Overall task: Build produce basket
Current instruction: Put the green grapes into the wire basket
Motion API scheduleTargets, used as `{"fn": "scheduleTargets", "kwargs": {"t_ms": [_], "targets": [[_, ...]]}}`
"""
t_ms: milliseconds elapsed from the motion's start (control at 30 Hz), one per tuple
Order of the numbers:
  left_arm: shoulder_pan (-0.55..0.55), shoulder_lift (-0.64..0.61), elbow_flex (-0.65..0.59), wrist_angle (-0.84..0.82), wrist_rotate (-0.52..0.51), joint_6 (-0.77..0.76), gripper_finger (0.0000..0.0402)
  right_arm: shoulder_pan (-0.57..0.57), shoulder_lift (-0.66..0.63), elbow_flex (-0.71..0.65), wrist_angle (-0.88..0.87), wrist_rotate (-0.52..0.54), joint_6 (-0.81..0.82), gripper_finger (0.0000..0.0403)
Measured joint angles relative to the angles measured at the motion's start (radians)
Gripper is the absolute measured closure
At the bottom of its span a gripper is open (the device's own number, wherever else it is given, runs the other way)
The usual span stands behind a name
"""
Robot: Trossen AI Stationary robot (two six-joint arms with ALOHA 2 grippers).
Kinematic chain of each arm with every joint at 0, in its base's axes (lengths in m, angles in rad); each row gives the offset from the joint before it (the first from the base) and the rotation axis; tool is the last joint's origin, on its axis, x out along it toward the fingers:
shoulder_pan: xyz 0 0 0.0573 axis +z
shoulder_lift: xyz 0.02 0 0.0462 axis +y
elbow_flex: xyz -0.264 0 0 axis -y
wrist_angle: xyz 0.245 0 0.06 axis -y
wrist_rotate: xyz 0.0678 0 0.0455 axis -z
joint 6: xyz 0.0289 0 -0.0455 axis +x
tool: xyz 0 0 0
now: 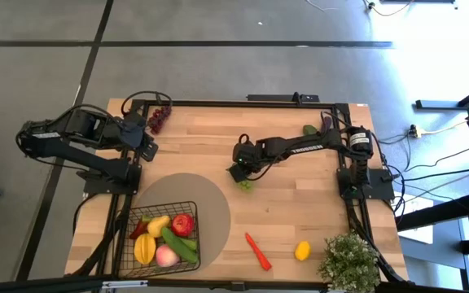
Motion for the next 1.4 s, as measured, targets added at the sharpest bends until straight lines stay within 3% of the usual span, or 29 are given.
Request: {"fn": "scheduleTargets", "kwargs": {"t_ms": [200, 533, 1033, 1133, 1300, 1400], "targets": [[0.0, 0.0, 0.0, 0.0, 0.0, 0.0, 0.0318, 0.0, 0.0, 0.0, 0.009, -0.015, -0.011, 0.0285], [0.0, 0.0, 0.0, 0.0, 0.0, 0.0, 0.0318, -0.023, 0.0, 0.0, 0.092, -0.165, -0.079, 0.0285], [0.0, 0.0, 0.0, -0.001, 0.0, -0.001, 0.0318, -0.022, 0.042, 0.001, 0.129, -0.169, -0.131, 0.0287], [0.0, 0.0, 0.0, -0.001, 0.0, -0.001, 0.0318, -0.022, 0.042, 0.001, 0.131, -0.17, -0.13, 0.031], [0.0, 0.0, 0.0, -0.001, 0.0, -0.001, 0.0318, -0.021, 0.042, 0.001, 0.143, -0.169, -0.132, 0.0389], [0.0, 0.0, 0.0, -0.001, 0.0, -0.001, 0.0318, -0.021, 0.042, 0.004, 0.15, -0.17, -0.135, 0.039]]}}
